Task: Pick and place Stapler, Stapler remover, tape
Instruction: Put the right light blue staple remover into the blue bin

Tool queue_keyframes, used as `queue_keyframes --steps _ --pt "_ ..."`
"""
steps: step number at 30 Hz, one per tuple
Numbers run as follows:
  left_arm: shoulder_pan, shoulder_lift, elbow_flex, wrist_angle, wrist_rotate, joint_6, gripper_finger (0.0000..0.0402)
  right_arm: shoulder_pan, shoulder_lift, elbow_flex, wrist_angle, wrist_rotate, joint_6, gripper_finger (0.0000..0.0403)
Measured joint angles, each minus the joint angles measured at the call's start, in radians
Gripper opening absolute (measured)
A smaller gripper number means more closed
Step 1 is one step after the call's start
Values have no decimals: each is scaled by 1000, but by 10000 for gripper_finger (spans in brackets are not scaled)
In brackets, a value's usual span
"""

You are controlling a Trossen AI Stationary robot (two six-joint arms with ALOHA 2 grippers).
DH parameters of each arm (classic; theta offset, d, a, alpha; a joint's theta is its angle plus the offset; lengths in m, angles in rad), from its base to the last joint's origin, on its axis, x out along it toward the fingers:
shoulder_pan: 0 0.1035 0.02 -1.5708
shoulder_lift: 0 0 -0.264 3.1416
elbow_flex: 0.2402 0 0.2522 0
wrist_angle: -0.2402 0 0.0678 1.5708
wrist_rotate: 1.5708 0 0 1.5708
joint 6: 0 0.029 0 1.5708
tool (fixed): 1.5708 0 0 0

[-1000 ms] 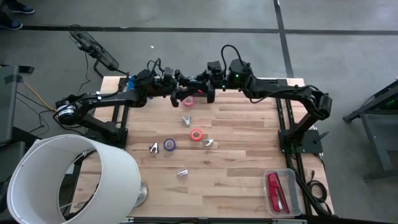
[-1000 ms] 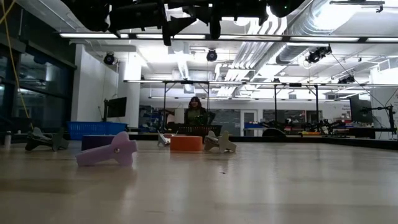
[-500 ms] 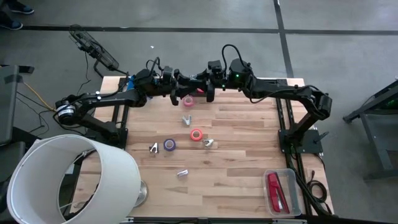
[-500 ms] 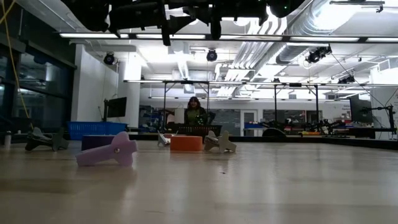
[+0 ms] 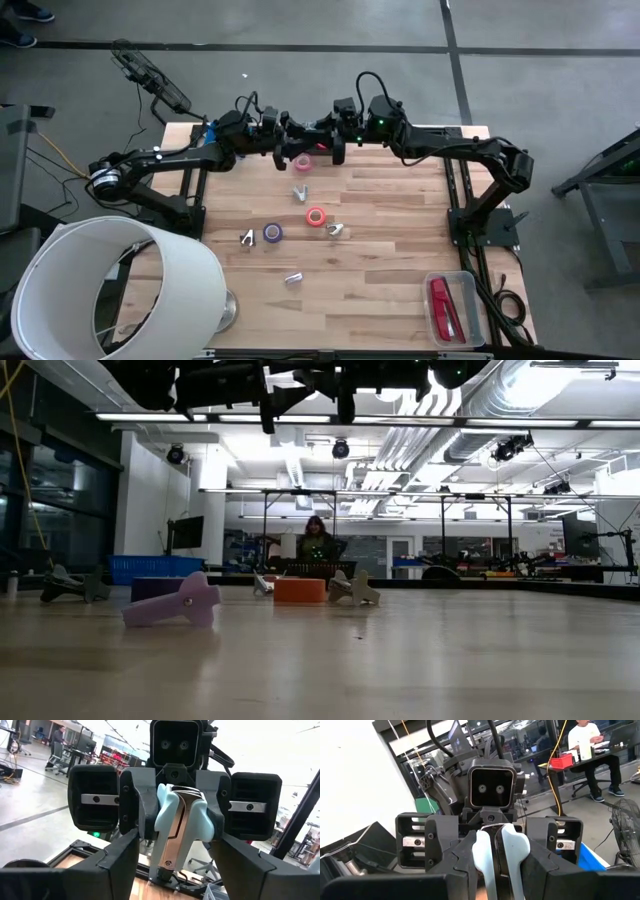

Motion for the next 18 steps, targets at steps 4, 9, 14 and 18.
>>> queue_keyframes --steps 4,9,14,18 --pt "0 0 0 -7 -5 1 233 -1 1 0 -1 -14 0 91" --pt "0 0 0 -6 -11 9 234 -2 1 0 1 -17 -2 91" --pt "0 0 0 -7 6 10 234 -6 1 0 3 -20 -1 91" --pt "0 0 0 -10 19 24 234 -6 1 0 4 -29 -1 91"
